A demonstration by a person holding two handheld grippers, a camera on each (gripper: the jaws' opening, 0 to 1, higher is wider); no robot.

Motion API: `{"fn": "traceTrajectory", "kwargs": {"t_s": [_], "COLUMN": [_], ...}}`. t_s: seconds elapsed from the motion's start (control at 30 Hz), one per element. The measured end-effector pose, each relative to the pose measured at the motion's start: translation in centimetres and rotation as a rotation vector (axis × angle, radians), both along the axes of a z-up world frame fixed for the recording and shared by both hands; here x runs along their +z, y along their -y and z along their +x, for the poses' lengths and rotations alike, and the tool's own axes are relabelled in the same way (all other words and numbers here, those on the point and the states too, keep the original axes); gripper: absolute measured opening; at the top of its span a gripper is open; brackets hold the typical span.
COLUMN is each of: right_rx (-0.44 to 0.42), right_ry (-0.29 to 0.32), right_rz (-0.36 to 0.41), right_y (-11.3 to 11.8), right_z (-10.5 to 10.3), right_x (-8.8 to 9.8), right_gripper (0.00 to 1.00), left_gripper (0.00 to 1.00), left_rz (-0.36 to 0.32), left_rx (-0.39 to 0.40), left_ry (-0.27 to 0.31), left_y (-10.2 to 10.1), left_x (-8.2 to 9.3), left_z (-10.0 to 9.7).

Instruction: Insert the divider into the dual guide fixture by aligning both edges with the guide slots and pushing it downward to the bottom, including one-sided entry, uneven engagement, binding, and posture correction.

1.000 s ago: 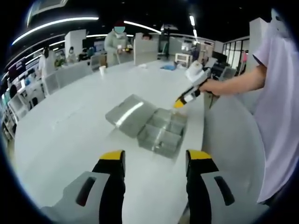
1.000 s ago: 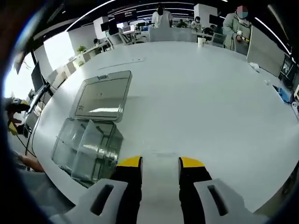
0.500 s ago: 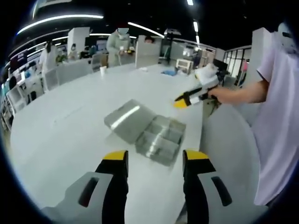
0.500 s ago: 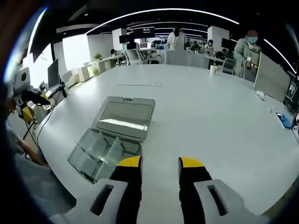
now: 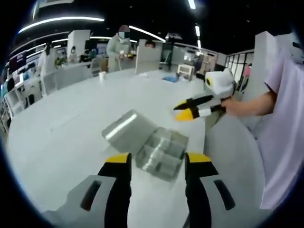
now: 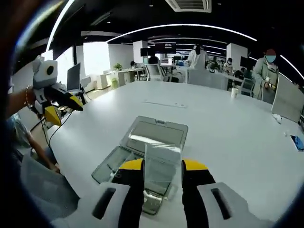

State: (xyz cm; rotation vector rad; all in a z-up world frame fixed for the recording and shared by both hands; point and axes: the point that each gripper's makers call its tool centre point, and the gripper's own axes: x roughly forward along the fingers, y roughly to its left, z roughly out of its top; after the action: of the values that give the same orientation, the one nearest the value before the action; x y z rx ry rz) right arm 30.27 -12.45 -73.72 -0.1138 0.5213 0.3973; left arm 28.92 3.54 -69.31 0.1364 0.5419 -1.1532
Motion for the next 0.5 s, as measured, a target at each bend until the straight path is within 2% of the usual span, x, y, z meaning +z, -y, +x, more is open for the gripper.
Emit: {"fn": "traceTrajectory", "kwargs": {"t_s": [0.17,0.33,0.5], "right_rx": [0.078,0.148,0.218], "right_ry": [0.03,0.066,0.107], "right_rz": [-0.008,-0.017,-0.057], "right_y": [-2.5,-4.7,-6.8], "right_z": [-0.4,-0.8,-1.2], "right_x": [0.6,1.5,2.3], "right_gripper": [0.26,0.26,0.26], "left_gripper": [0.39,0.29,0.29], "left_rz": [-0.039,-0.063,-0.082], "left_rx": [-0.017,-0.019,-0.02], "left_ry": [-0.048,-0.077,-0.1], "left_y": [1.3,2.2,3.1], "left_x": [0.0,0.3,0.3], "left_z": [-0.3,-0.1,0.1]}}
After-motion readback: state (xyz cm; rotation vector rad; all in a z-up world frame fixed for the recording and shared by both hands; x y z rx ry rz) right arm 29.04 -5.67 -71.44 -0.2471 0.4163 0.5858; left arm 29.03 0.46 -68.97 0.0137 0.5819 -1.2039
